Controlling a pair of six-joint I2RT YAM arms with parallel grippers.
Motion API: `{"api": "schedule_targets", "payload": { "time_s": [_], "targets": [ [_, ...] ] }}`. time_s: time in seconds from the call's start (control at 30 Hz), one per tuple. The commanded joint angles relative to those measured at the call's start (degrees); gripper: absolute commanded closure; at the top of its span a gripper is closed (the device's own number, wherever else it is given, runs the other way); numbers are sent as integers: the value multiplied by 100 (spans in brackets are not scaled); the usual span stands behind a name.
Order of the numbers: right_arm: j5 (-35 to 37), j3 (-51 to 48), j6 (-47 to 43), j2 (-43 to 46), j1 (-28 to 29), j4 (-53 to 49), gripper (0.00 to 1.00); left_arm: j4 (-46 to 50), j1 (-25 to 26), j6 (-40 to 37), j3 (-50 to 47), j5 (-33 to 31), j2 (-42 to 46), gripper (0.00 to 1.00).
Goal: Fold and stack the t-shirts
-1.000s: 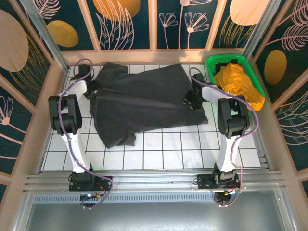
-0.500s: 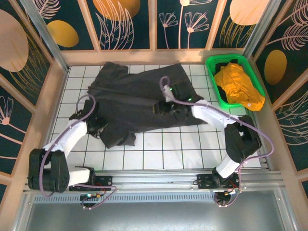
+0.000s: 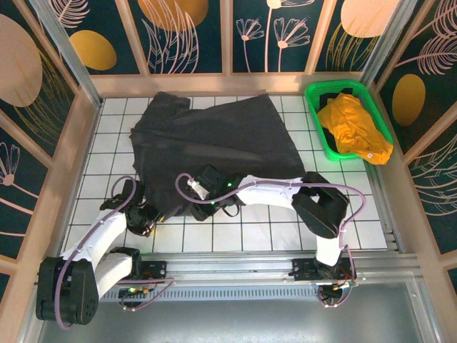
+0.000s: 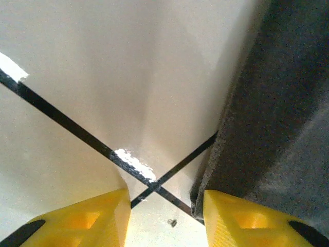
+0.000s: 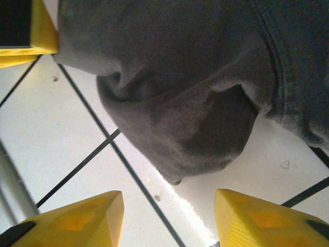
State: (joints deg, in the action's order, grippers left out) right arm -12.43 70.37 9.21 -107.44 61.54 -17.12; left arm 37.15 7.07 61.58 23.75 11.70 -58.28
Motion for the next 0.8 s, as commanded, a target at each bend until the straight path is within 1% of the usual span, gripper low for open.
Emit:
{"api": "schedule_targets", "payload": {
  "time_s": [0.0,0.1,0.2,0.27,0.3,0.4,0.43,0.5,0.63,0.77],
  "targets": [
    [581,442,-40,-346,91,-159,53,-664,25,205,-96,128,-180,59],
    [566,604,22,-555,181,-169,59,-909,22,238,-13,84,-289,64],
    [392,738,172,-749,174,-179,62,-1074,23,243,86,19,-404,68],
    [292,847,208,-845,176,-245,67,-1088,27,195,213,-80,-451,72],
    [248,886,228,-867,175,-264,72,-1079,22,167,299,-133,-464,75],
    [3,1082,334,-897,108,-379,95,-997,22,64,565,-291,-439,88],
    [-161,1162,409,-902,56,-428,100,-965,22,20,667,-339,-428,94],
    [-625,1227,654,-875,-132,-454,100,-892,22,-66,856,-407,-445,100],
    [-1841,1252,1241,-841,-643,-363,100,-860,22,-213,1190,-502,-579,100],
    [-2901,1500,1636,-1124,-1062,-545,100,-999,22,-380,1457,-491,-915,100]
  ]
}}
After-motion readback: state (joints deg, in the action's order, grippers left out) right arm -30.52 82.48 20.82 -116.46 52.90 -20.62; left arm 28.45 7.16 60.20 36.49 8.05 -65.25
